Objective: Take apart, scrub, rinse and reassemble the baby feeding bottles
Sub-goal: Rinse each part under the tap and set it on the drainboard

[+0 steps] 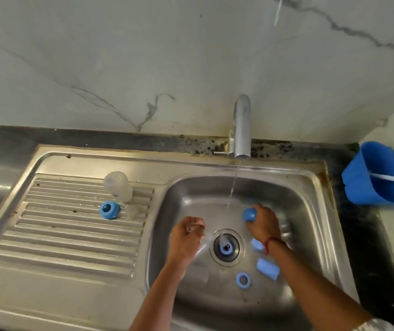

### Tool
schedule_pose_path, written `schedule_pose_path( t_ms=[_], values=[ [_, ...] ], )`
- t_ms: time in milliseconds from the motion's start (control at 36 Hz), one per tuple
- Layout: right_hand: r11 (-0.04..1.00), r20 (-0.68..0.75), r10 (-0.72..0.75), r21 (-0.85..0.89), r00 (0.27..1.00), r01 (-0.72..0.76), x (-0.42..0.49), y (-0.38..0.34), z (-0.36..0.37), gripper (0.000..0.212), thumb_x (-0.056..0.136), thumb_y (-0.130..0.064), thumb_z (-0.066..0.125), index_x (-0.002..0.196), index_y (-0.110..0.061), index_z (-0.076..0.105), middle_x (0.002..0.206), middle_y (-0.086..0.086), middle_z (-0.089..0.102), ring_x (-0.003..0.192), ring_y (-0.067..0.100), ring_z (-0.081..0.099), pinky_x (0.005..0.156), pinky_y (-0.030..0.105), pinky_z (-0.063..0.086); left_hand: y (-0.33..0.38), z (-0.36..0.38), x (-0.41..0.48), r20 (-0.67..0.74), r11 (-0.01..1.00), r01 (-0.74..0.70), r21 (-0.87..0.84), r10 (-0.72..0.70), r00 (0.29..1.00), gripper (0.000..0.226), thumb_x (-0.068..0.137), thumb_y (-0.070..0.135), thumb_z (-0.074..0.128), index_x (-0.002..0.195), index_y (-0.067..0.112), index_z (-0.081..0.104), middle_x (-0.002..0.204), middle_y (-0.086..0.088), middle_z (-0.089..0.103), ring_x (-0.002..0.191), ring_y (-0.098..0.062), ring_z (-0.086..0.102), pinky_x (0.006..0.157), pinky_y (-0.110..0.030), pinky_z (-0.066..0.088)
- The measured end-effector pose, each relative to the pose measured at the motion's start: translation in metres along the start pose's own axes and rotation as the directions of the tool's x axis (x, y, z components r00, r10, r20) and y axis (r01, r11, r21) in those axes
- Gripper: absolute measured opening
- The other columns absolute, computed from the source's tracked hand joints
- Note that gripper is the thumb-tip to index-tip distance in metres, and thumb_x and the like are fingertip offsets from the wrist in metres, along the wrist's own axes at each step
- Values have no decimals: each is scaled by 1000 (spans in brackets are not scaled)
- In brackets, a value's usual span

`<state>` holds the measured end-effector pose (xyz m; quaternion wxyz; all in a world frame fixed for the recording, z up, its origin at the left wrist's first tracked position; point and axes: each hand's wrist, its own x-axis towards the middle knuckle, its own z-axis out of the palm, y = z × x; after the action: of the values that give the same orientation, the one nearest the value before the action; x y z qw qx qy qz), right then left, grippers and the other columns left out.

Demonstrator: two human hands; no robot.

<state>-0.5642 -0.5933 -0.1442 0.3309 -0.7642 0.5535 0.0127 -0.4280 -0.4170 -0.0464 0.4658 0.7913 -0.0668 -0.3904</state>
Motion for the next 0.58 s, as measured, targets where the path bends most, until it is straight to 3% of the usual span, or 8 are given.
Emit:
schedule_pose_path(
  t_ms=[83, 139, 250, 278, 361, 444, 472, 583],
  values=[
    [925, -11, -66, 373, 998, 65, -8, -22, -10, 44, 69, 3, 78, 108, -13, 64, 104, 6, 64, 94, 24, 61, 71, 18, 42, -1, -5, 0, -7, 999, 7, -35, -8, 1000, 8, 86, 17, 67, 87, 22, 73, 78, -1, 75, 76, -21, 72, 78, -43, 58],
    [824, 54, -129, 562, 990, 77, -16, -41, -20, 45, 71, 9, 76, 102, -20, 62, 103, 1, 62, 92, 20, 60, 71, 16, 47, -1, -7, 0, -4, 997, 6, -79, -7, 1000, 10, 85, 15, 67, 84, 22, 73, 76, -1, 74, 73, -20, 70, 72, -39, 56],
    [391, 225, -155, 908, 962, -149, -28, -66, -41, 35, 87, 1, 67, 113, -21, 61, 107, 5, 68, 82, 23, 69, 67, 32, 56, 4, -11, 5, 19, 992, -23, -124, 25, 999, 13, 88, 10, 64, 86, 20, 71, 77, -1, 73, 70, -16, 67, 69, -33, 53],
    [319, 255, -157, 928, 954, -195, -31, -69, -44, 32, 91, -4, 62, 118, -21, 60, 104, 6, 69, 79, 25, 70, 65, 32, 57, 6, -12, 7, 24, 991, -31, -132, 34, 999, 13, 89, 9, 64, 86, 20, 70, 77, -1, 72, 70, -15, 66, 69, -33, 52],
    [277, 325, -181, 923, 928, -269, -38, -72, -43, 34, 93, -9, 58, 125, -20, 61, 104, 11, 71, 75, 26, 72, 63, 32, 59, 12, -12, 16, 46, 987, -56, -151, 64, 997, 16, 88, 12, 66, 79, 25, 70, 75, 2, 69, 71, -16, 64, 65, -32, 51],
    [44, 286, -145, 958, 947, -283, -37, -65, -41, 35, 85, -11, 59, 120, -16, 61, 108, 18, 68, 79, 26, 72, 66, 31, 60, 20, -10, 24, 94, 982, -54, -181, 72, 993, 17, 83, 18, 68, 73, 31, 69, 72, 4, 66, 70, -17, 60, 59, -30, 47],
    [13, 275, -139, 961, 951, -276, -36, -64, -43, 35, 85, -8, 59, 119, -15, 61, 108, 18, 68, 80, 27, 71, 67, 32, 61, 23, -8, 27, 112, 980, -54, -192, 76, 991, 14, 81, 19, 67, 73, 31, 69, 72, 4, 65, 70, -17, 59, 58, -29, 45],
    [81, 262, -169, 964, 950, -252, -33, -64, -45, 48, 77, 5, 62, 121, -15, 61, 107, 11, 70, 86, 26, 70, 73, 31, 61, 32, 4, 38, 141, 984, -67, -166, 91, 986, 10, 91, 12, 63, 85, 20, 66, 72, 3, 63, 70, -20, 57, 62, -33, 43]
  ],
)
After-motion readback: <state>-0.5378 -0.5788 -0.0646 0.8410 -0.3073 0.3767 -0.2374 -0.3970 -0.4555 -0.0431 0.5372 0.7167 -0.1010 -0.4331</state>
